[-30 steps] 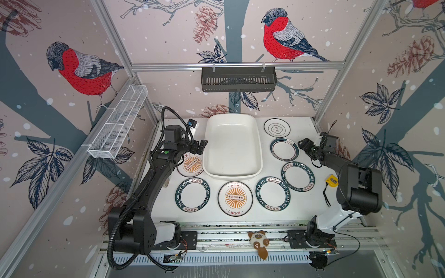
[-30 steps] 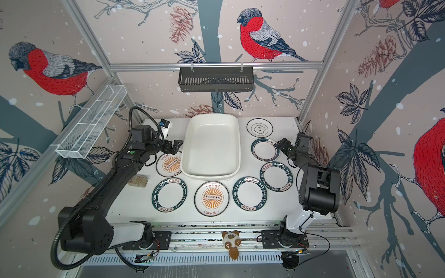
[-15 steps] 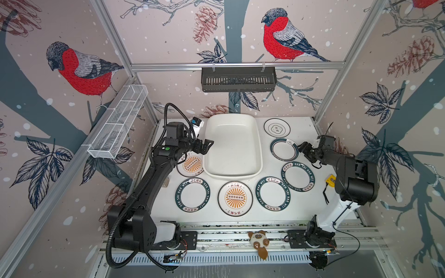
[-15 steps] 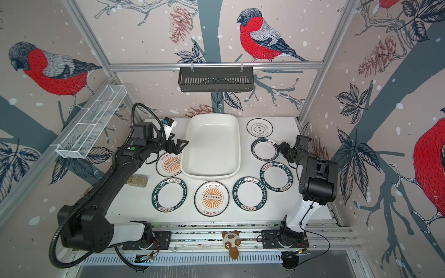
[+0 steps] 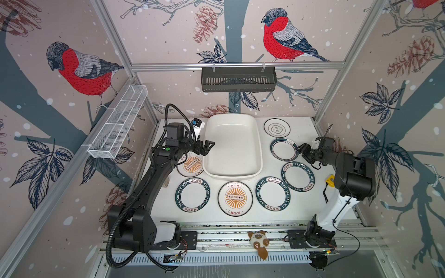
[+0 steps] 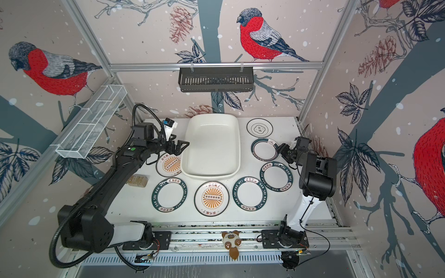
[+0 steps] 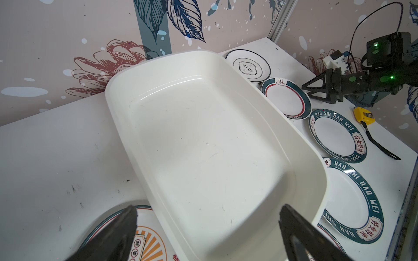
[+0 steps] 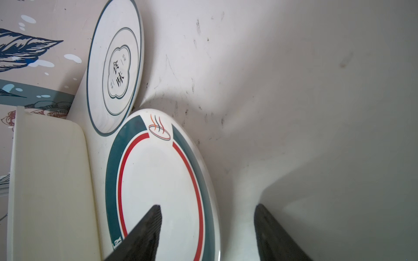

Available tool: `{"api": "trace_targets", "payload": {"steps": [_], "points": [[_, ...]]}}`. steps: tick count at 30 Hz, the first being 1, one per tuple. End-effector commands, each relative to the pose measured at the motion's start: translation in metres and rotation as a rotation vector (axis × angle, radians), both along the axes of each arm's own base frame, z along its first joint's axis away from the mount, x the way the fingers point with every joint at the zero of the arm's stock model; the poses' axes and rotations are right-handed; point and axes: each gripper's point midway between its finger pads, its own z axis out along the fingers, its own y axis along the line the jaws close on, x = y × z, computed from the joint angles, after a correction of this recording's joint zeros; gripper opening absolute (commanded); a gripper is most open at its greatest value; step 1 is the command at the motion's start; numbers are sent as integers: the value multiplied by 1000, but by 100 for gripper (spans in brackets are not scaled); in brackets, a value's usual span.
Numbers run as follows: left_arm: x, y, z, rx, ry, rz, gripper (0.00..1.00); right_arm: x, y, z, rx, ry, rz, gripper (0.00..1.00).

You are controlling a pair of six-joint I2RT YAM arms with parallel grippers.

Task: Place the plates into the plastic bin on the countertop
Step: Pick up the plate from the top-right of the table.

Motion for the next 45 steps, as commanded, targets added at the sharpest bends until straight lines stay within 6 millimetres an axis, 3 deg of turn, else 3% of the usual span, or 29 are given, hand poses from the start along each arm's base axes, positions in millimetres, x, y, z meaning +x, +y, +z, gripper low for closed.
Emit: {"api": "trace_targets", "payload": {"steps": [1,20,39,45], "points": [[-2,-4,2,-13,-7,-26,97,-5,6,-9,39,35,20,65],[-3,-8,4,-28,-8,-43,97,-16,13,-26,92,78,37,53],[-3,-8,5,-31,-9,-44,97,-14,11,-25,129,56,32,36],[-4,-8,4,-28,-7,-44,97,-14,8,-21,132,41,19,35]]}}
